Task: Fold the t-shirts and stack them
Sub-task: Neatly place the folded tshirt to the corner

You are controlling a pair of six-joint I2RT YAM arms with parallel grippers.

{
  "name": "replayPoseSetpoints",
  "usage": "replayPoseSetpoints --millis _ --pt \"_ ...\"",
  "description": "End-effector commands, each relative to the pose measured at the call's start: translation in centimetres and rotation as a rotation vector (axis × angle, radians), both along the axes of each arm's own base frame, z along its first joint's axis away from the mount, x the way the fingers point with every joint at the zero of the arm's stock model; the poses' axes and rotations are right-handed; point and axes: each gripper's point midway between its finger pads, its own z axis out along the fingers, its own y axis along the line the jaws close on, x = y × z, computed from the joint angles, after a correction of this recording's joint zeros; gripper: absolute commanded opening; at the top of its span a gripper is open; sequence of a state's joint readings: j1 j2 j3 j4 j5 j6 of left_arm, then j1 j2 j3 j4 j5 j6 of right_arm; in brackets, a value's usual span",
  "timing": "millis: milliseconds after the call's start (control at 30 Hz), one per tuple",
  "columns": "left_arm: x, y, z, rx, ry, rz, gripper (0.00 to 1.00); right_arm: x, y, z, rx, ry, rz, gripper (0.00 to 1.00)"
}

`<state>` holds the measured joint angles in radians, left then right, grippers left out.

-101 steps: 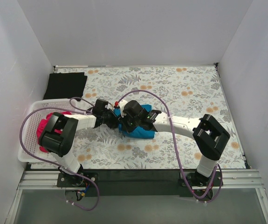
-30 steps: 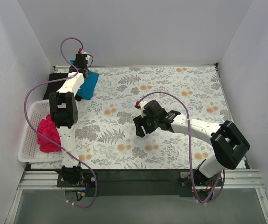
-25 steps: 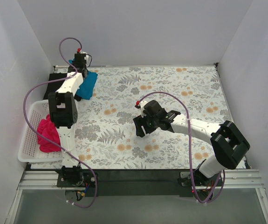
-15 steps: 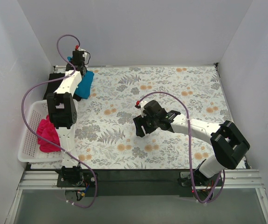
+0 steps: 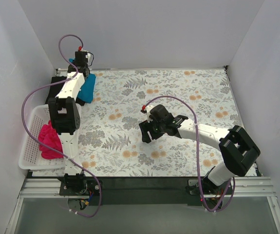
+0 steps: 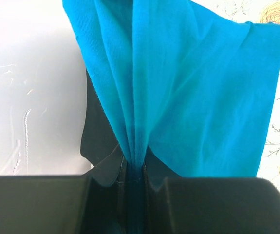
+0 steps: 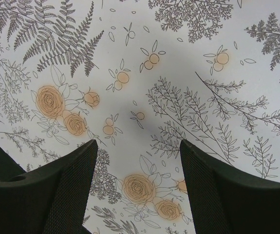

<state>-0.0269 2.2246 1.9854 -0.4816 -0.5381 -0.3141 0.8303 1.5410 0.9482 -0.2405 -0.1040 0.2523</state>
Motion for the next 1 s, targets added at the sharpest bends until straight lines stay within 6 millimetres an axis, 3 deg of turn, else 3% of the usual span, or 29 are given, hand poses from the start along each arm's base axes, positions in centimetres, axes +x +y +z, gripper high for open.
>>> replayPoseSetpoints --millis 0,133,300,433,467,667,833,967 --pt "-1.1 1.0 10.0 0.009 -0.173 0.012 0.00 1.0 0.8 1.4 0.027 -0.020 -0.010 0.75" --pt "-1.2 1.1 11.0 0.005 -0.192 0.005 0.00 0.8 0.9 1.4 0.032 -0.014 -0.004 0.75" --pt "-1.0 1.1 10.1 -0.010 -0.188 -0.002 0.00 0.8 0.9 1.6 0.039 -0.014 -0.006 0.75" --pt "-1.1 1.3 7.9 -0.006 -0.146 0.010 0.00 1.1 1.0 1.9 0.043 -0.025 -0.007 0.75" --pt "-1.4 3.2 7.4 -0.009 -0.137 0.045 0.00 1.0 1.0 1.8 0.041 -0.022 -0.006 0.75" --pt "-1.2 3.4 3.3 -0.033 -0.085 0.049 0.00 0.8 1.2 1.5 0.044 -0.003 0.000 0.75" --pt "-1.4 4.7 -0.6 0.010 -0.021 0.089 0.00 0.8 1.2 1.5 0.043 -0.003 0.001 0.75" --pt "-1.2 5.8 -2.2 0.055 -0.022 0.119 0.00 0.6 1.3 1.2 0.043 0.012 0.006 0.75"
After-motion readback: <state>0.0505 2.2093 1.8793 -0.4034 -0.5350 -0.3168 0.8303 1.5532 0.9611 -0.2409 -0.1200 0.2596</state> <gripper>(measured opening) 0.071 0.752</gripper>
